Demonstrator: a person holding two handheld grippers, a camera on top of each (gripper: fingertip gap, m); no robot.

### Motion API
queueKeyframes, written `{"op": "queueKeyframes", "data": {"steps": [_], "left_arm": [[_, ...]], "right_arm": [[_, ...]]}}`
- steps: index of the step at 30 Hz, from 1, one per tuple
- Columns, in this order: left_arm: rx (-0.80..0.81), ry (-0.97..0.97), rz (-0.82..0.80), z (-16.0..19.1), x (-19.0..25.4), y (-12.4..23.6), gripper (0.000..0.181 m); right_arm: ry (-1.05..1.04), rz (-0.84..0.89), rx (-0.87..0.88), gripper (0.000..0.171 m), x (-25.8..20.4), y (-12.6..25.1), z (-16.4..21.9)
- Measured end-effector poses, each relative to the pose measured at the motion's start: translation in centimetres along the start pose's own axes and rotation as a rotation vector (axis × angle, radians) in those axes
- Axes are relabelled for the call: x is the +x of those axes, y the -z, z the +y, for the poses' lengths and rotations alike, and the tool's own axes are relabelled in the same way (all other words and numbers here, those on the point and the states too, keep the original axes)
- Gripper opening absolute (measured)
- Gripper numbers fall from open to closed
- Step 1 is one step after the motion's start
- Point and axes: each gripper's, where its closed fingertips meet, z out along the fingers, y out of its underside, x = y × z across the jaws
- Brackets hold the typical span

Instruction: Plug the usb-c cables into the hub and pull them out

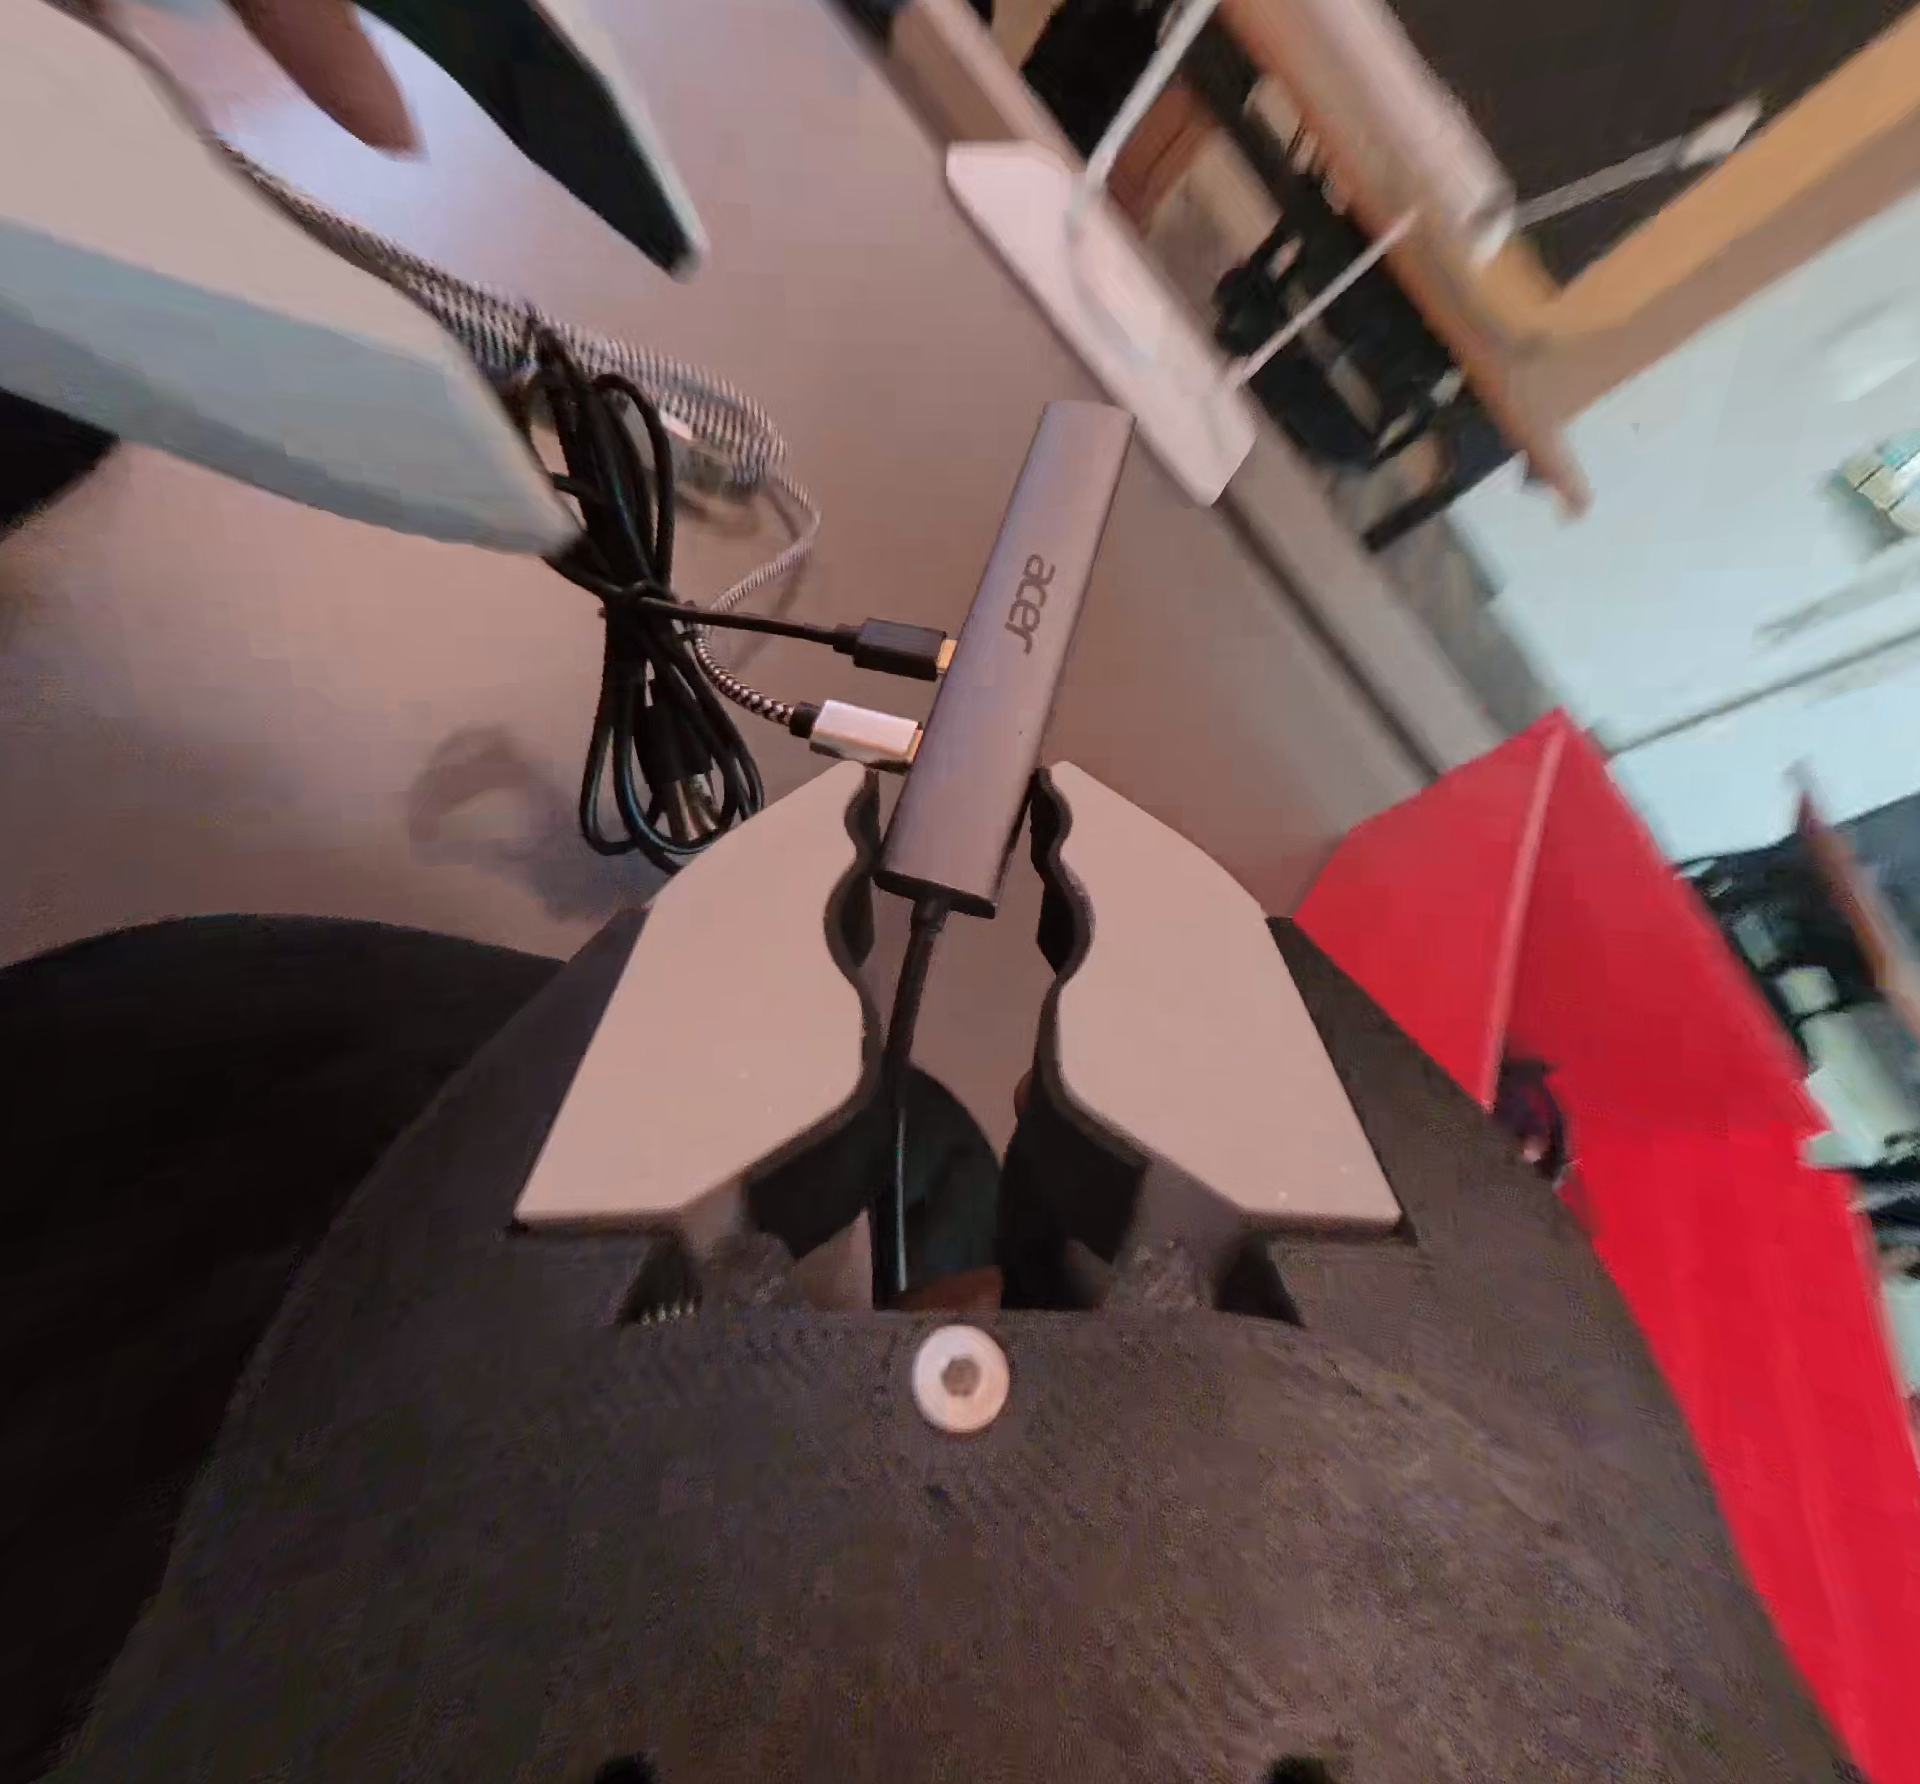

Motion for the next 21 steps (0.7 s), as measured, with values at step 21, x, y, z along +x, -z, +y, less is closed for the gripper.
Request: {"op": "queueKeyframes", "data": {"steps": [21], "left_arm": [[0.010, -0.044, 0.106, 0.4, 1.9, 0.2, 0.008]], "right_arm": [[0.254, 0.008, 0.334, 0.028, -3.0, 4.2, -4.5]]}}
